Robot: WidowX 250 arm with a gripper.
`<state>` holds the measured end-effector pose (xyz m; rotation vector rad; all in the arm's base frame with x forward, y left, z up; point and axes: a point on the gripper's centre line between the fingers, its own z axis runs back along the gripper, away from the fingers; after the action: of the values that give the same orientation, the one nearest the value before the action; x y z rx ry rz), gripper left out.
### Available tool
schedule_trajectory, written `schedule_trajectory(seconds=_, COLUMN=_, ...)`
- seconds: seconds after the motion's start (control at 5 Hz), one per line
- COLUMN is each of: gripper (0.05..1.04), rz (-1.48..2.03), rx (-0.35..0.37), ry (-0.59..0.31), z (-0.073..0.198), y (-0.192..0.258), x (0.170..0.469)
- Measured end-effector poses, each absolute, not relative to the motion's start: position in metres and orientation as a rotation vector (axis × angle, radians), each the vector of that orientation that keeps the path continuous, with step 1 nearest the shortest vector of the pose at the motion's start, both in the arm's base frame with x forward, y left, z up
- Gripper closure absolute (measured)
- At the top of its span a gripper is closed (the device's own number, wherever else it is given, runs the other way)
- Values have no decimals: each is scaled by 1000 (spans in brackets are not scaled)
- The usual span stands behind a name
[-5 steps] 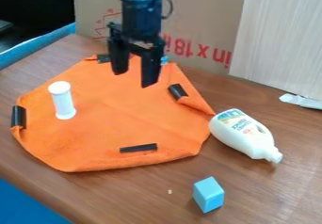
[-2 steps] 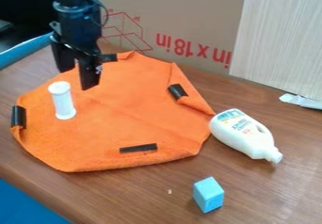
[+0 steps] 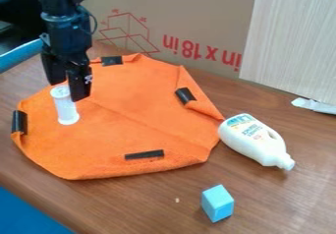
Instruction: Put the white figure from the orange cloth to the bottom right edge of the table
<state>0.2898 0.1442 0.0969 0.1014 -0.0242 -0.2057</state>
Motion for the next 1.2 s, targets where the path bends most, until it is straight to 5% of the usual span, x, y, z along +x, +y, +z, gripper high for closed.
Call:
schedule_trajectory(seconds=0.2, gripper=130, rz=-297, rx=47, ry=12, z=91, y=137, x=281)
schedule_trajectory(seconds=0.4, gripper=408, rz=-303, rx=34, ry=26, z=83, y=134, x=276)
schedule_trajectory(seconds=0.6, gripper=520, rz=-303, rx=41, ry=21, z=83, y=135, x=277)
schedule_trajectory(seconds=1.0, gripper=520, rz=-324, rx=21, ry=35, z=83, y=124, x=273)
schedule_trajectory(seconds=1.2, gripper=520, rz=-364, rx=-12, ry=-7, z=110, y=92, x=272)
